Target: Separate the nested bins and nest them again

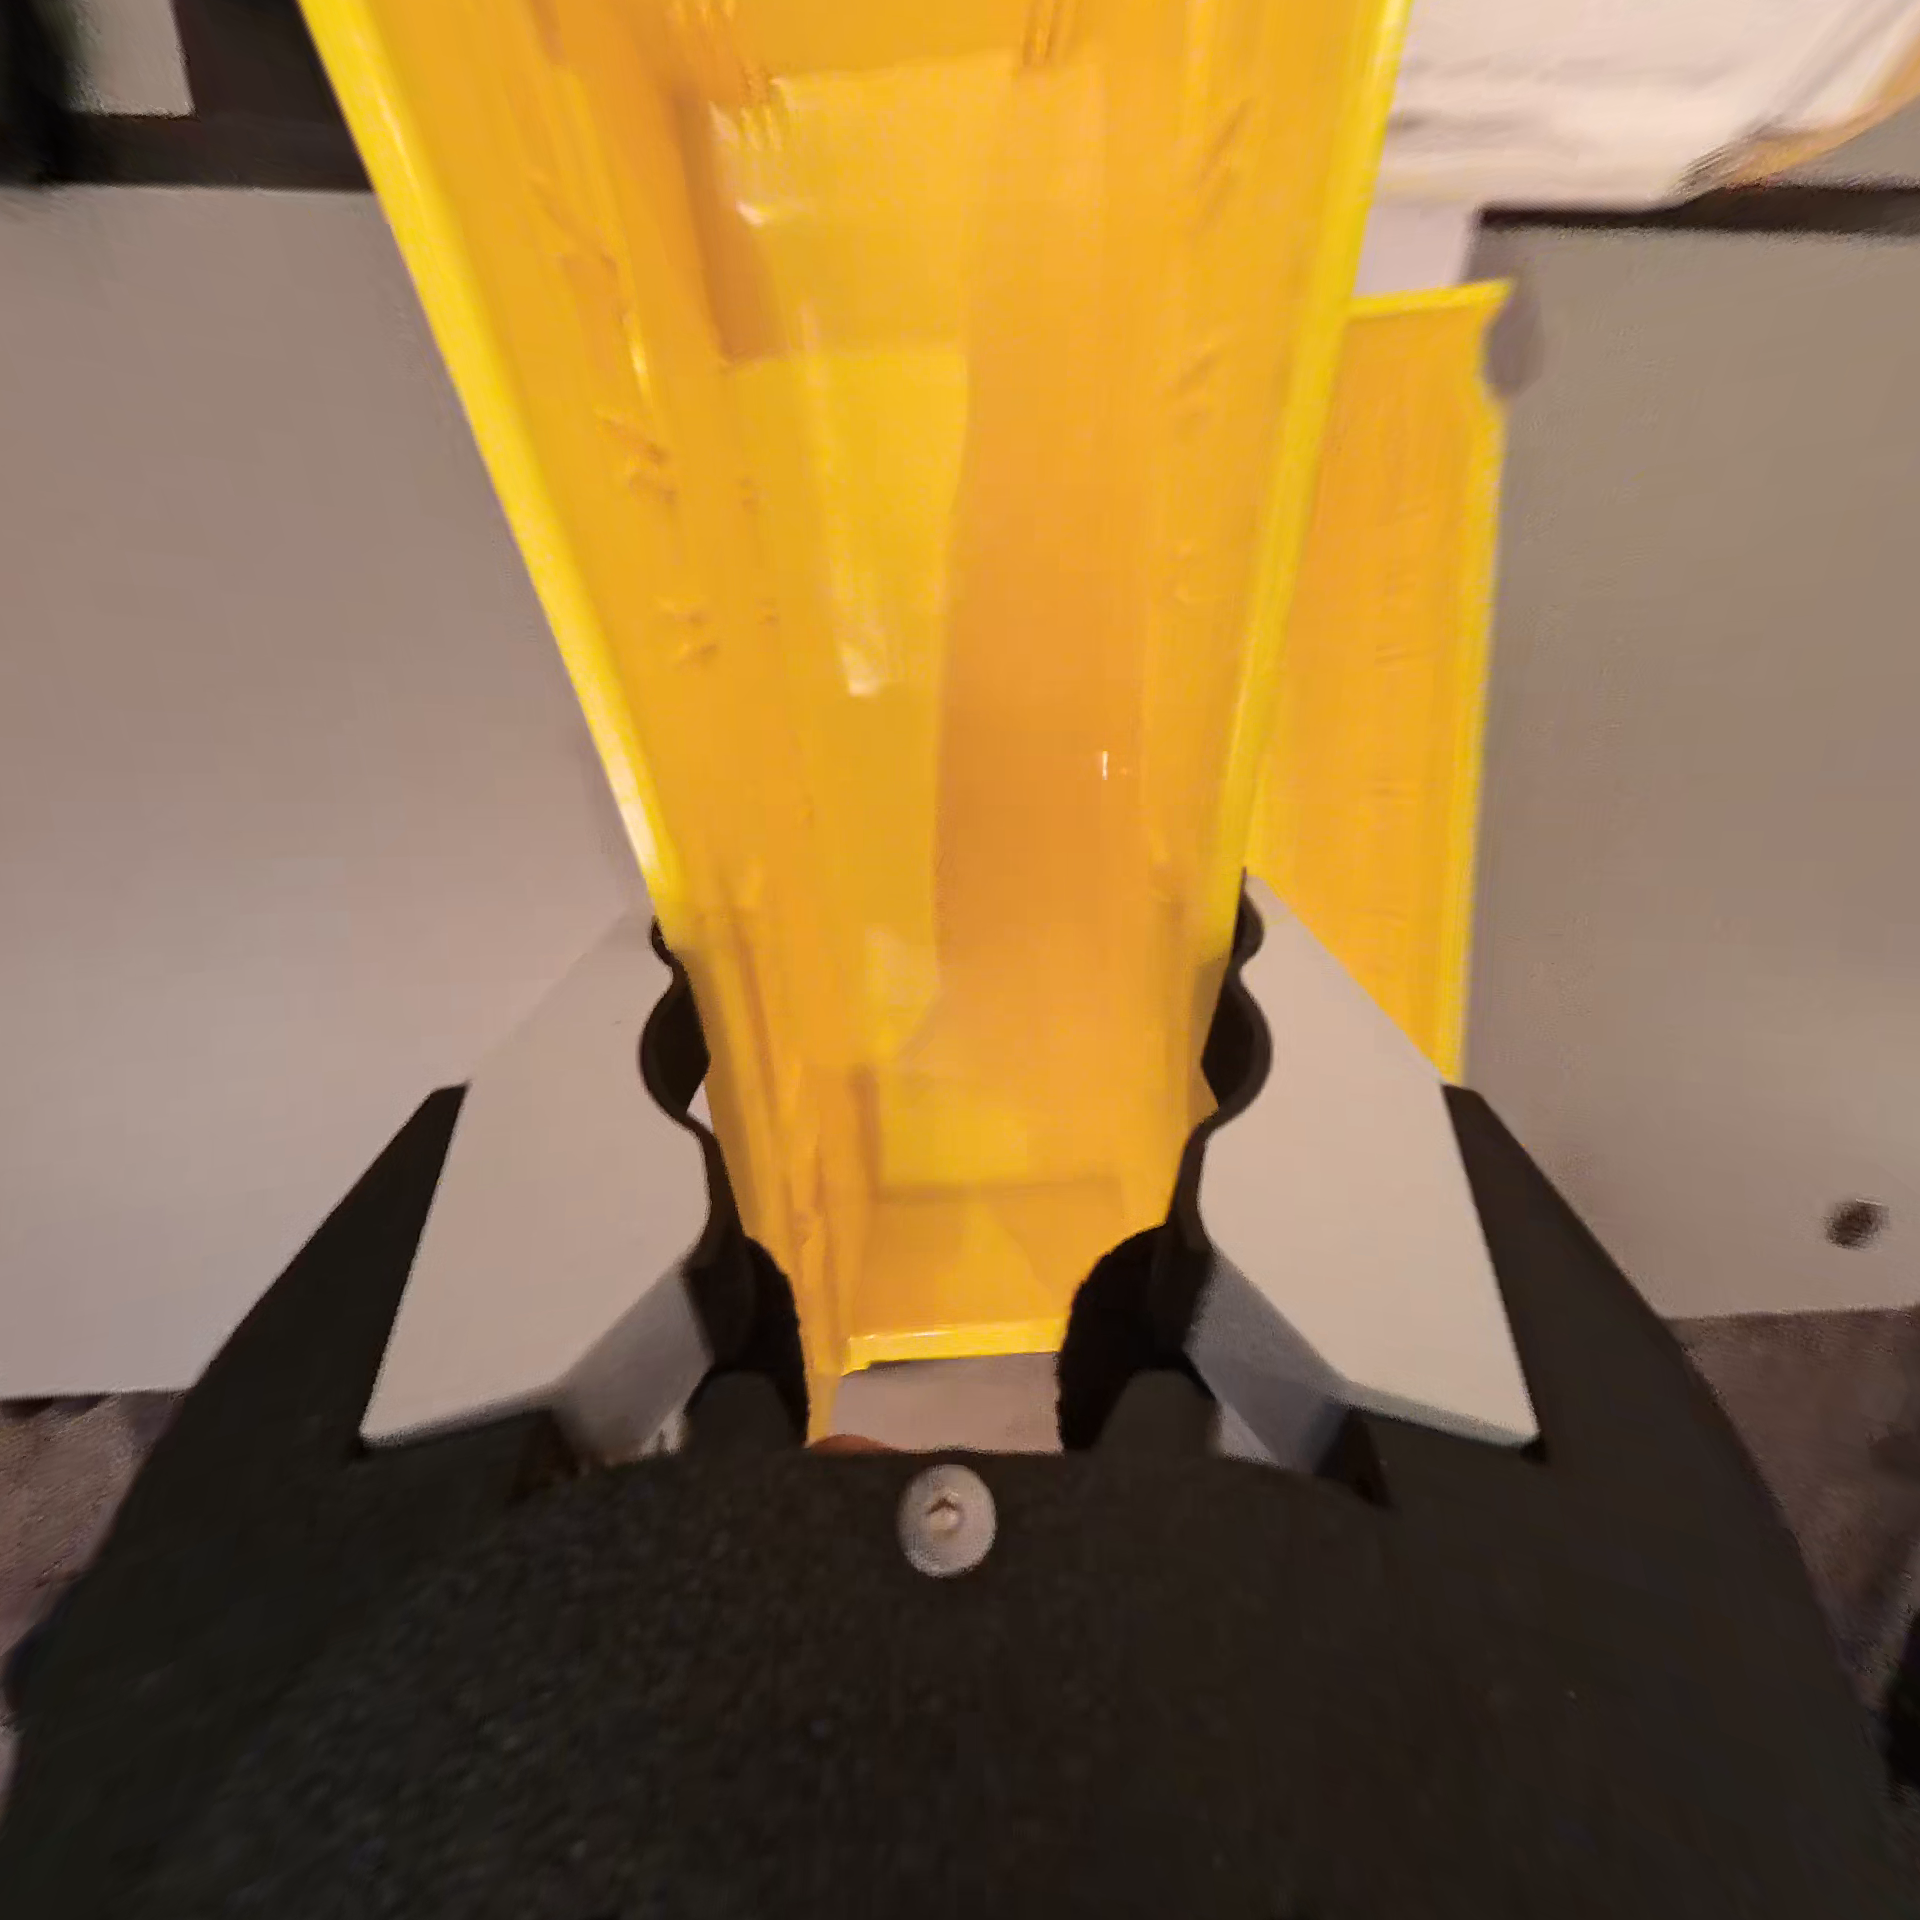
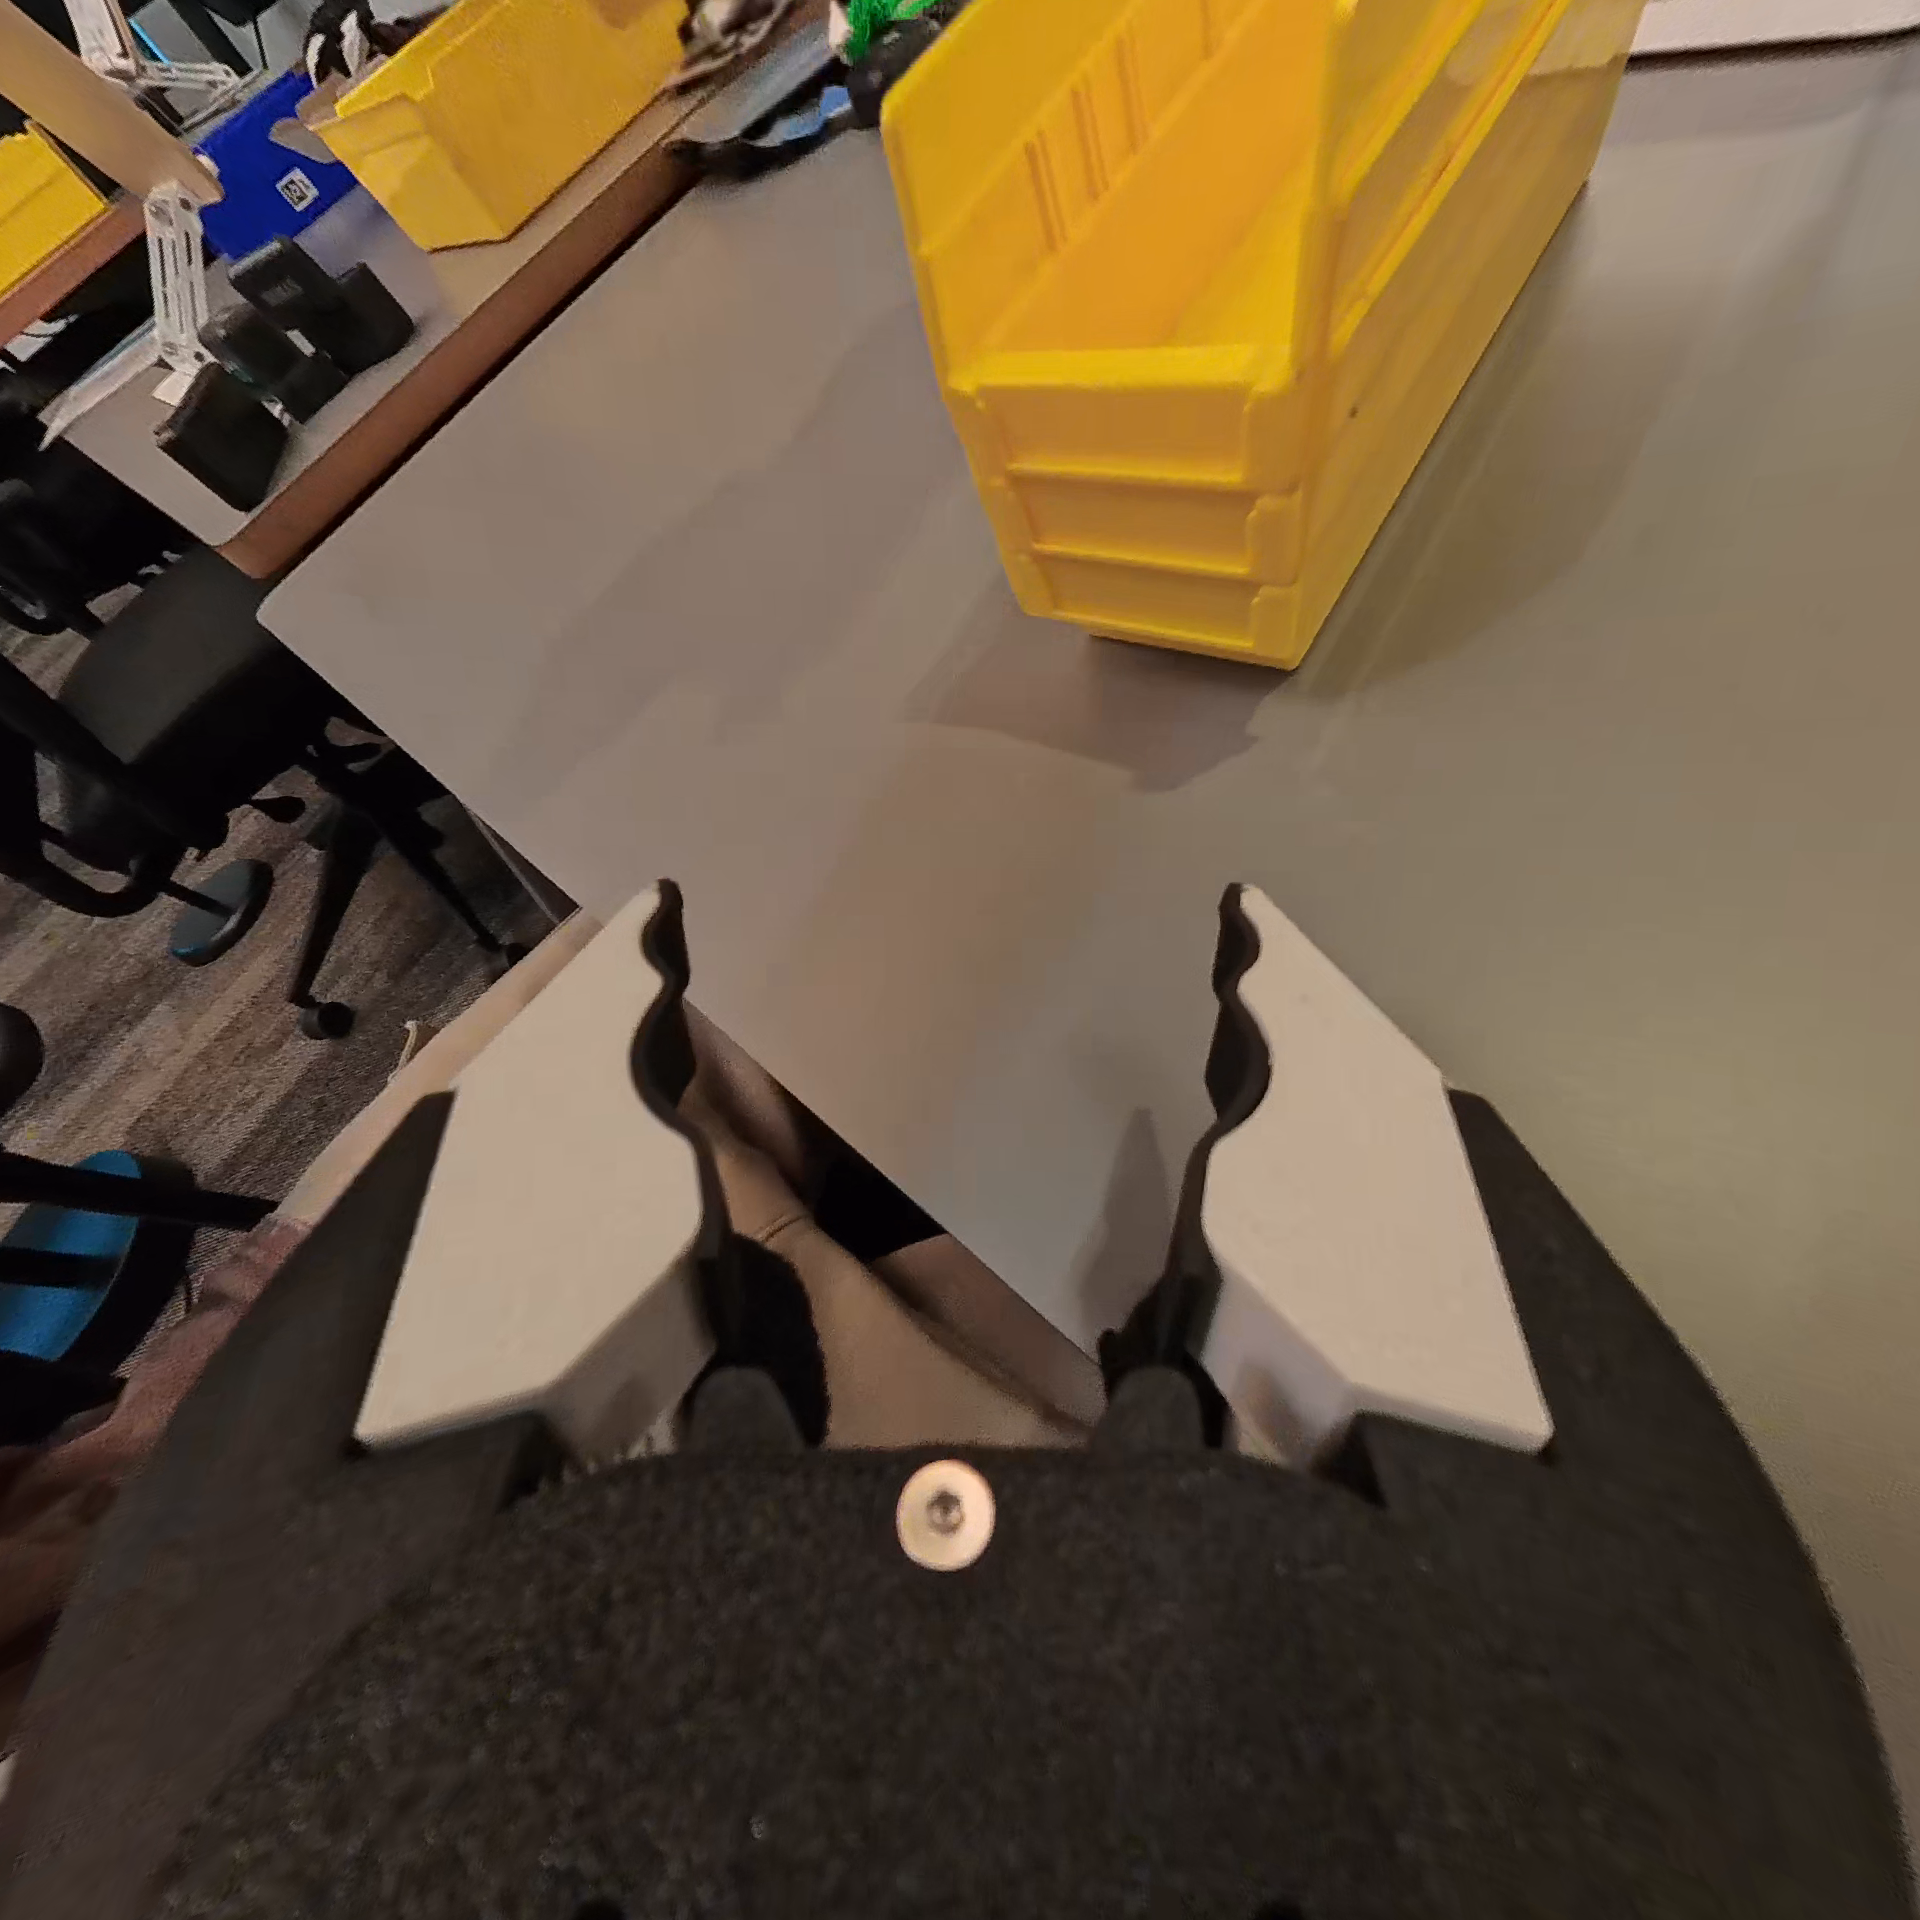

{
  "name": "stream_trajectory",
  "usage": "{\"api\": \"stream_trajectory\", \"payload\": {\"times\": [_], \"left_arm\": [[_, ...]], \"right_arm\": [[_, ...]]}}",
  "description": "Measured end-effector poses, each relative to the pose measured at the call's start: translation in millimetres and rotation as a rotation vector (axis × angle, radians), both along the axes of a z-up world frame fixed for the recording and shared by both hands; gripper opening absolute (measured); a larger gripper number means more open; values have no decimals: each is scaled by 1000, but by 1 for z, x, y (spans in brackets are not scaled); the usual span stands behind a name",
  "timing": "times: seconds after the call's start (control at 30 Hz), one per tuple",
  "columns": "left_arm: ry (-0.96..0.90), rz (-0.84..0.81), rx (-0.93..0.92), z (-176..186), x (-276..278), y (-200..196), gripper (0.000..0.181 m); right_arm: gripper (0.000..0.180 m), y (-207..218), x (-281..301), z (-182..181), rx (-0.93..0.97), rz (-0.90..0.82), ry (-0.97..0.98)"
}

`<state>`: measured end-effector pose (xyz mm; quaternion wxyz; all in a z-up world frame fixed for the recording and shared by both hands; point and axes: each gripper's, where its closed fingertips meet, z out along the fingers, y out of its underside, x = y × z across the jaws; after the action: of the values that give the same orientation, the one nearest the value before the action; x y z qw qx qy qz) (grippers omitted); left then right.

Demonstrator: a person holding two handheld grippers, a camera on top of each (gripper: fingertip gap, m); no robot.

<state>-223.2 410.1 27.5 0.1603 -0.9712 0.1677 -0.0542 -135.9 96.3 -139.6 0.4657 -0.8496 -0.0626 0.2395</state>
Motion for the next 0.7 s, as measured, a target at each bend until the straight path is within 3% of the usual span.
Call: {"api": "stream_trajectory", "payload": {"times": [0.1, 0.17, 0.37, 0.7], "left_arm": [[-73, -32, 12, 25, 44, -18, 95], [-72, -53, 1, 23, 69, -31, 96], [15, -39, -82, -31, 105, -52, 95], [117, 6, -112, -89, 123, -42, 100]], "right_arm": [[101, -2, 1, 4, 15, -10, 11], [100, -3, 1, 6, 16, -9, 28], [100, -5, 3, 7, 16, -6, 38], [99, -3, 19, 14, 15, -26, 130]]}}
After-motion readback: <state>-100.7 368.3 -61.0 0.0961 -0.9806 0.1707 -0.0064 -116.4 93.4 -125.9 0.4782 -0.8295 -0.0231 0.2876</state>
